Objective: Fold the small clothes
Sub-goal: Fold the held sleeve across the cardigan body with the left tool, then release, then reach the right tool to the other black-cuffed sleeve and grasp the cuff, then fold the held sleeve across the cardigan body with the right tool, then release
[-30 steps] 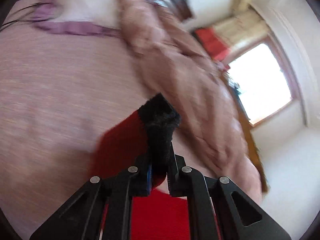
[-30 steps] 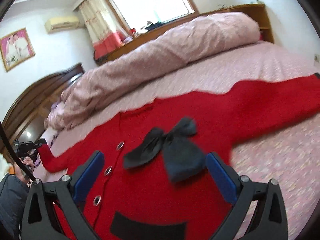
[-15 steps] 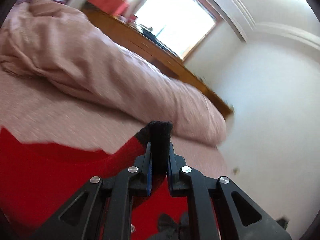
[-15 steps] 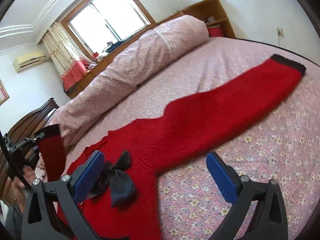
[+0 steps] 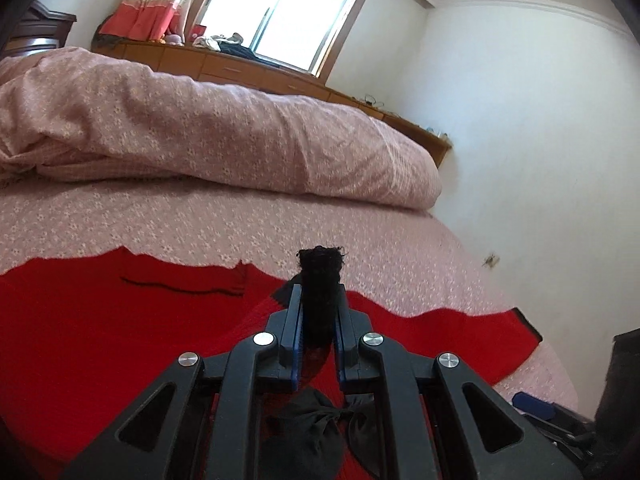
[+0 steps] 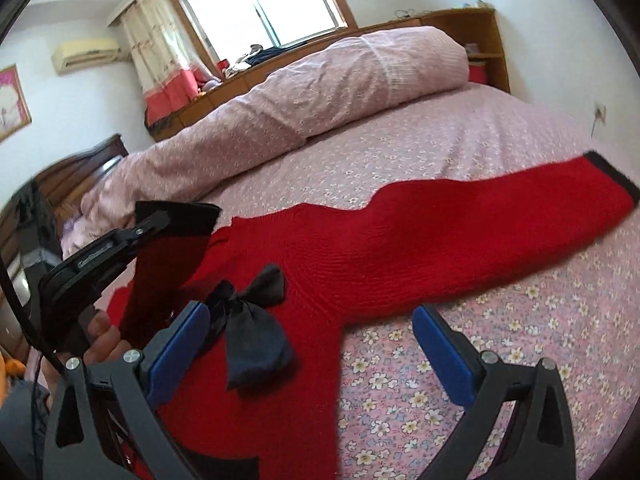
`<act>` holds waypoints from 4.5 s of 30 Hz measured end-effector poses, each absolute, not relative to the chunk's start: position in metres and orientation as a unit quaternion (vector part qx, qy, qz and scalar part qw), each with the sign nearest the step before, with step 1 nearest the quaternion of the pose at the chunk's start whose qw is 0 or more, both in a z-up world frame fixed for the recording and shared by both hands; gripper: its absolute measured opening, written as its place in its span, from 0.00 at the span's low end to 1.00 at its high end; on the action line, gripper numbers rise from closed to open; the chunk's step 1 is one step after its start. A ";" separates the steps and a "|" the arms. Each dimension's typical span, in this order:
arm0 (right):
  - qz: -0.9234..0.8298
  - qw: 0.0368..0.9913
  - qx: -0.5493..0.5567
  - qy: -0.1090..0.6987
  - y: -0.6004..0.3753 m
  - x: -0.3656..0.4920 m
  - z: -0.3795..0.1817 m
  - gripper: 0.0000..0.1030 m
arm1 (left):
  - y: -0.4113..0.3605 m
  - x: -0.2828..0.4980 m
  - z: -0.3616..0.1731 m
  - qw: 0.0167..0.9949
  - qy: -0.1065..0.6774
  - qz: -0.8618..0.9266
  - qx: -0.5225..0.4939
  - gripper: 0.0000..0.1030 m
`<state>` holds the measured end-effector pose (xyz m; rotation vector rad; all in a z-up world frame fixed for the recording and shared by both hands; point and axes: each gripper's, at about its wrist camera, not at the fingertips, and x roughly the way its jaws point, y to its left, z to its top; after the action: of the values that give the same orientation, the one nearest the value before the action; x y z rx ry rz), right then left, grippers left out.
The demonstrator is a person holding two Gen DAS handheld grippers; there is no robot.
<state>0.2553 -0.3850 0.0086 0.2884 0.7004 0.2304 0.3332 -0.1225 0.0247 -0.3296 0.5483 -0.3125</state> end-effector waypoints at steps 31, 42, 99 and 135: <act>0.107 0.928 0.126 0.332 -0.381 0.244 0.008 1.00 | -0.019 0.195 0.036 0.954 0.295 -0.046 0.009 0.53; 0.112 0.928 0.076 0.346 -0.373 0.235 -0.009 1.00 | 0.051 0.203 -0.010 0.941 0.333 0.012 -0.058 0.53; -0.094 0.891 0.369 0.248 -0.706 0.320 -0.047 0.86 | 0.120 0.215 -0.007 0.941 0.299 0.118 -0.107 0.53; 0.149 0.978 0.040 0.142 -0.184 0.319 0.113 0.10 | 0.120 0.232 0.006 0.948 0.297 0.101 -0.052 0.53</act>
<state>0.3186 -0.1843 0.1129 0.0800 0.2855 0.2997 0.2319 0.1196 0.0060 -0.1057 0.6041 0.2049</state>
